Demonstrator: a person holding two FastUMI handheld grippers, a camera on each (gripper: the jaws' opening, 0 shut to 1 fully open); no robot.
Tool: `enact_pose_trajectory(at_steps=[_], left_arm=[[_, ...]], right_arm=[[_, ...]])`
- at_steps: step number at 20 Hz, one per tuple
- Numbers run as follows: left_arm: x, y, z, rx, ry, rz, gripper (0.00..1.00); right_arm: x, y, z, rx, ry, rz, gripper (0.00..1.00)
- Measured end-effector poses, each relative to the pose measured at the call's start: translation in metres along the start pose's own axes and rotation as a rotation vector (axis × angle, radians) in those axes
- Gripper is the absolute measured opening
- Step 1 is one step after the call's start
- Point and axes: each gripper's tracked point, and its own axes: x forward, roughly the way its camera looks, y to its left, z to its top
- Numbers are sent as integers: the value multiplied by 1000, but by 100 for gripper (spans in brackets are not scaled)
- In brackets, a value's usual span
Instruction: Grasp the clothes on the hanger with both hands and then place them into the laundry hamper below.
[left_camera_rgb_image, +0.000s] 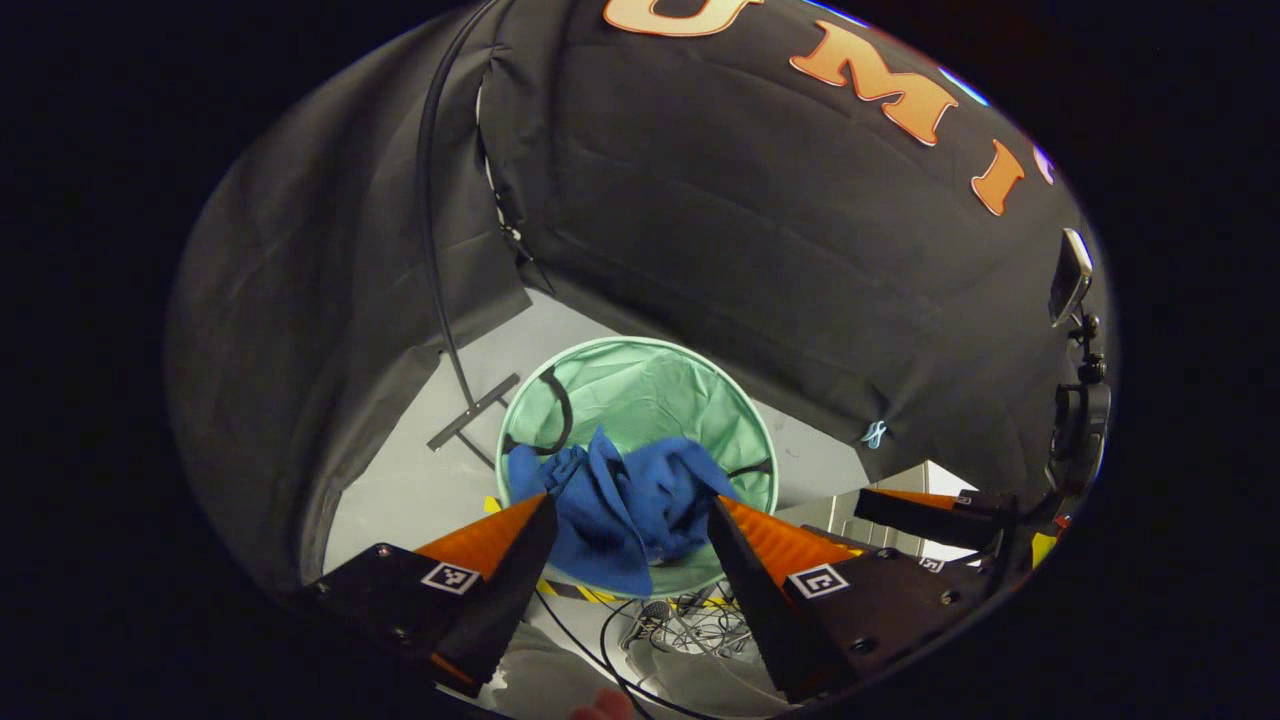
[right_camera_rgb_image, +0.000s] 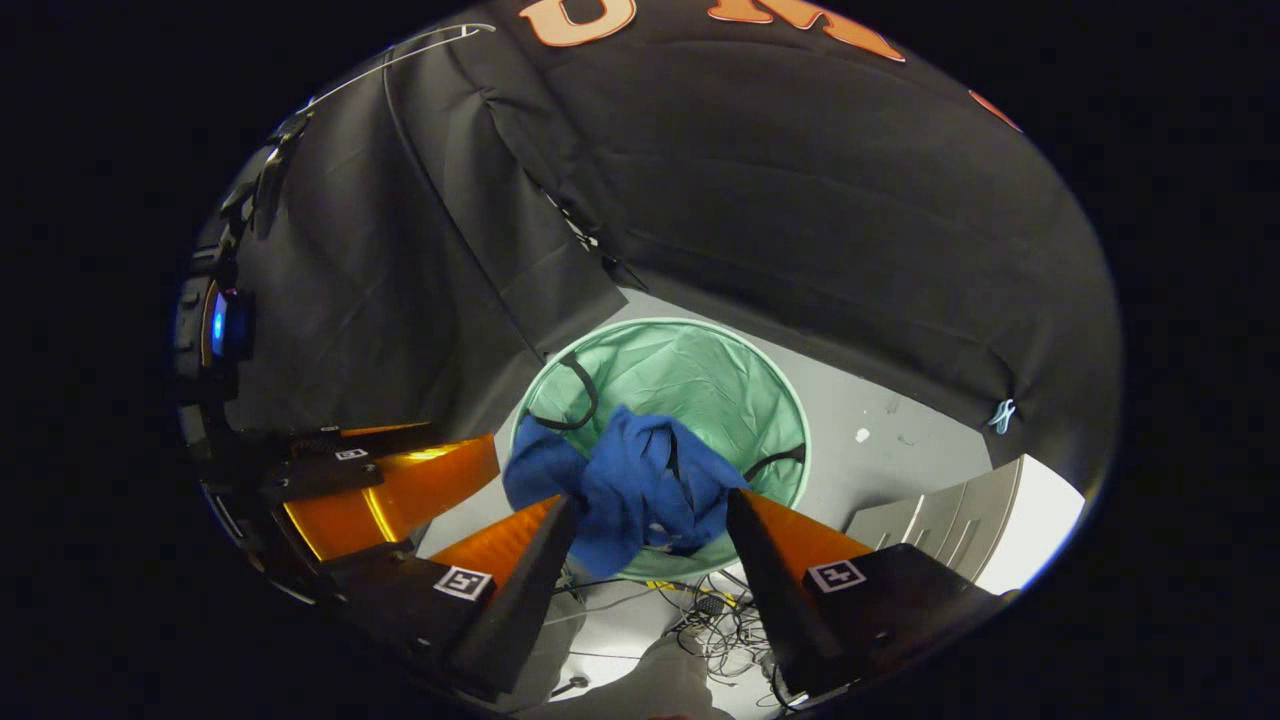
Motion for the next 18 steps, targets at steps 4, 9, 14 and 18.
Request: enact_pose_trajectory(at_steps=[4,9,14,18], left_arm=[[-10,2,5,-14,-20,-1,97],[-28,-4,26,-24,-91,-14,97],[-65,-17,66,-26,-205,-45,97],[-105,-16,104,-9,-319,-26,97]], right_arm=[[-6,-1,9,20,-37,-9,98],[-24,-6,24,44,-95,-23,98],[-52,-1,54,49,-186,-27,98],[-88,8,88,41,-296,-21,98]])
